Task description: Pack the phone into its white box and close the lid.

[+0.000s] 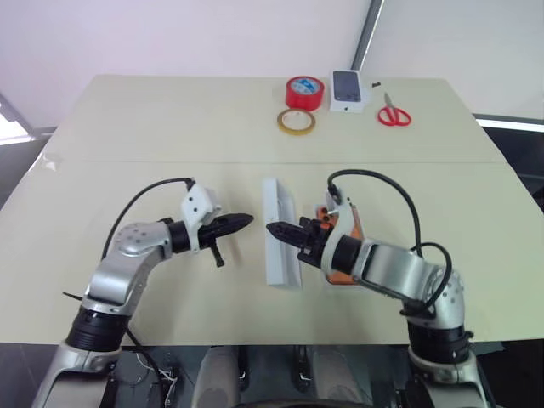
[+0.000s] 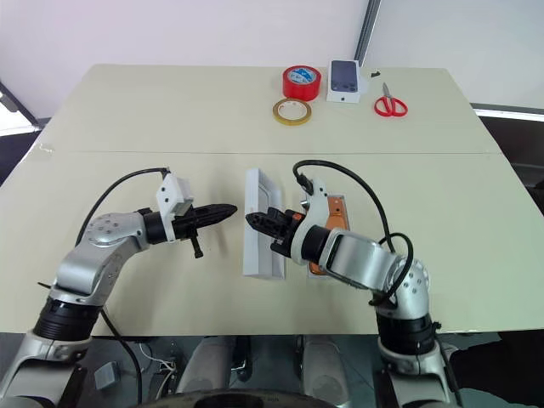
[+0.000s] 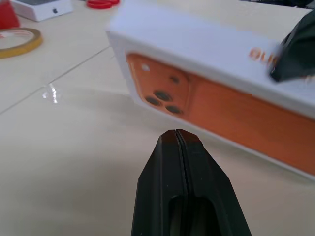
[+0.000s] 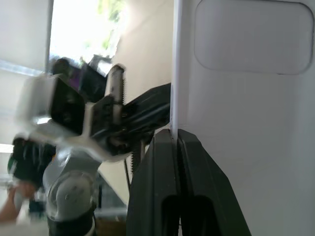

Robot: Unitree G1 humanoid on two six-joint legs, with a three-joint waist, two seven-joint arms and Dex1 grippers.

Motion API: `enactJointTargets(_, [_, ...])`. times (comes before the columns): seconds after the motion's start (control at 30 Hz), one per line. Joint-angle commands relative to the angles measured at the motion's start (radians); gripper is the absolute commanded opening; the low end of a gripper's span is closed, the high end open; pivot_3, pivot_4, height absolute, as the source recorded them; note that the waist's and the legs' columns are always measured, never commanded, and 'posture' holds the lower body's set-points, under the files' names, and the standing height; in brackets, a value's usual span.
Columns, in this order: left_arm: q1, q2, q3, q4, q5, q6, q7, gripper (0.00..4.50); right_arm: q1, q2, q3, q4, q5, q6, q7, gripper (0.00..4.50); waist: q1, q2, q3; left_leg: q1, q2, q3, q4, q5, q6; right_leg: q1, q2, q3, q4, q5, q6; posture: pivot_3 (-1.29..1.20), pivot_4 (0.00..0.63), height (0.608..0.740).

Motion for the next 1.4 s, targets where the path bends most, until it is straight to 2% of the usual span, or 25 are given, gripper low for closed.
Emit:
enactJointTargets(0.03, [-0.033, -0.030, -0.052, -0.012, 0.037, -0.018, 0.011, 0.00, 0.008, -0.065, -0.037, -0.021, 0.024, -0.004, -0.017, 0.02, 0.002, 0.000, 0.000, 0.000, 0.000, 0.000, 0.000, 0.000, 0.000, 0.000, 0.000, 0.000, 0.000, 0.000, 0.000, 0.00, 0.150, 0.740])
enactJointTargets(0.07, [-0.041, -0.041, -0.073, -0.009, 0.049, -0.016, 0.012, 0.00, 0.006, -0.092, -0.052, -0.004, 0.024, 0.011, 0.001, 0.02, 0.002, 0.000, 0.000, 0.001, 0.000, 0.000, 0.000, 0.000, 0.000, 0.001, 0.000, 0.000, 0.000, 0.000, 0.000, 0.00, 0.150, 0.740])
enactJointTargets(0.17, [-0.056, -0.073, -0.116, -0.008, 0.066, -0.009, 0.014, 0.00, -0.012, -0.168, -0.078, 0.033, 0.024, 0.050, 0.055, 0.95, 0.002, 0.000, 0.000, 0.001, 0.000, 0.000, -0.001, 0.000, 0.000, 0.000, 0.000, 0.000, -0.001, 0.000, 0.000, 0.00, 0.150, 0.740])
enactJointTargets(0.27, [-0.073, -0.114, -0.158, -0.003, 0.079, 0.001, 0.018, 0.00, -0.065, -0.265, -0.105, 0.080, 0.024, 0.101, 0.127, 2.48, 0.002, 0.000, 0.000, 0.001, 0.000, 0.000, -0.001, 0.000, 0.000, 0.000, 0.000, 0.001, -0.001, 0.000, -0.001, 0.00, 0.150, 0.740])
enactJointTargets(0.33, [-0.088, -0.143, -0.182, 0.008, 0.092, 0.003, 0.027, 0.00, -0.130, -0.404, -0.100, 0.118, 0.024, 0.169, 0.199, 3.53, 0.002, 0.002, 0.001, 0.001, 0.000, 0.000, 0.000, 0.000, 0.000, 0.000, 0.000, 0.001, -0.001, 0.000, -0.001, 0.00, 0.150, 0.740])
enactJointTargets(0.37, [-0.101, -0.163, -0.194, 0.014, 0.094, 0.018, 0.035, 0.00, -0.178, -0.524, -0.081, 0.135, 0.024, 0.222, 0.215, 3.97, 0.003, 0.002, 0.001, 0.000, 0.000, 0.000, -0.001, 0.000, 0.000, -0.001, 0.000, 0.001, -0.001, 0.000, -0.001, 0.00, 0.150, 0.740])
enactJointTargets(0.43, [-0.116, -0.192, -0.217, 0.023, 0.098, 0.034, 0.043, 0.00, -0.242, -0.676, -0.067, 0.166, -0.059, 0.297, 0.295, 3.97, 0.006, 0.006, 0.002, -0.001, -0.001, 0.000, 0.000, 0.000, 0.001, -0.001, 0.000, 0.001, -0.001, 0.000, -0.001, 0.00, 0.150, 0.740])
enactJointTargets(0.5, [-0.122, -0.207, -0.235, 0.032, 0.111, 0.038, 0.049, 0.00, -0.272, -0.756, -0.052, 0.168, -0.188, 0.326, 0.414, 3.97, 0.007, 0.004, 0.002, -0.001, -0.001, 0.000, 0.000, 0.000, 0.001, -0.001, 0.000, 0.001, -0.001, 0.000, 0.000, 0.00, 0.150, 0.740])
enactJointTargets(0.67, [-0.155, -0.252, -0.267, 0.088, 0.159, 0.041, 0.088, 0.00, -0.270, -0.861, 0.003, 0.121, -0.527, 0.310, 0.711, 3.97, 0.007, 0.005, 0.001, -0.001, 0.000, 0.000, -0.001, -0.001, 0.002, -0.002, 0.002, 0.001, -0.001, 0.000, 0.000, 0.00, 0.150, 0.740])
enactJointTargets(0.77, [-0.171, -0.282, -0.245, 0.102, 0.147, 0.052, 0.111, 0.00, -0.255, -0.920, 0.079, 0.050, -0.741, 0.245, 0.904, 3.14, 0.007, 0.005, 0.001, -0.001, 0.000, 0.000, 0.001, -0.001, 0.002, -0.002, 0.002, 0.001, 0.000, 0.000, 0.000, 0.00, 0.150, 0.740])
enactJointTargets(0.83, [-0.173, -0.288, -0.222, 0.096, 0.130, 0.064, 0.120, 0.00, -0.241, -0.928, 0.092, 0.032, -0.822, 0.217, 0.980, 2.13, 0.006, 0.005, 0.001, -0.001, 0.000, 0.000, 0.001, -0.001, 0.002, -0.002, 0.002, 0.001, 0.000, 0.000, 0.000, 0.00, 0.150, 0.740])
enactJointTargets(0.97, [-0.163, -0.233, -0.153, 0.036, 0.088, 0.124, 0.111, 0.00, -0.212, -0.994, 0.184, -0.026, -1.088, 0.094, 1.144, 0.13, 0.004, 0.005, 0.001, -0.001, 0.000, 0.000, 0.000, -0.001, 0.002, -0.003, 0.002, 0.001, 0.000, 0.000, 0.000, 0.00, 0.150, 0.740])
enactJointTargets(1.07, [-0.133, -0.146, -0.114, -0.039, 0.032, 0.211, 0.059, 0.00, -0.199, -1.014, 0.221, -0.044, -1.230, 0.023, 1.230, 0.02, 0.001, 0.005, 0.001, -0.001, 0.000, 0.000, 0.000, -0.001, 0.001, -0.003, 0.002, 0.001, 0.000, 0.000, 0.000, 0.00, 0.150, 0.740])
enactJointTargets(1.2, [-0.090, -0.039, -0.135, -0.106, 0.018, 0.273, 0.005, 0.00, -0.192, -0.989, 0.247, -0.035, -1.348, -0.018, 1.307, 0.02, 0.003, 0.005, 0.001, -0.001, 0.000, 0.000, -0.001, -0.001, 0.001, -0.004, 0.001, 0.001, 0.001, 0.000, 0.000, 0.00, 0.150, 0.740])
enactJointTargets(1.4, [-0.089, -0.043, -0.228, -0.118, 0.073, 0.307, 0.027, 0.00, -0.172, -0.944, 0.270, -0.043, -1.461, -0.038, 1.394, 0.02, 0.021, 0.005, 0.002, -0.002, -0.002, 0.001, 0.001, -0.001, 0.001, -0.004, -0.001, 0.001, -0.001, -0.001, 0.000, 0.00, 0.150, 0.740])
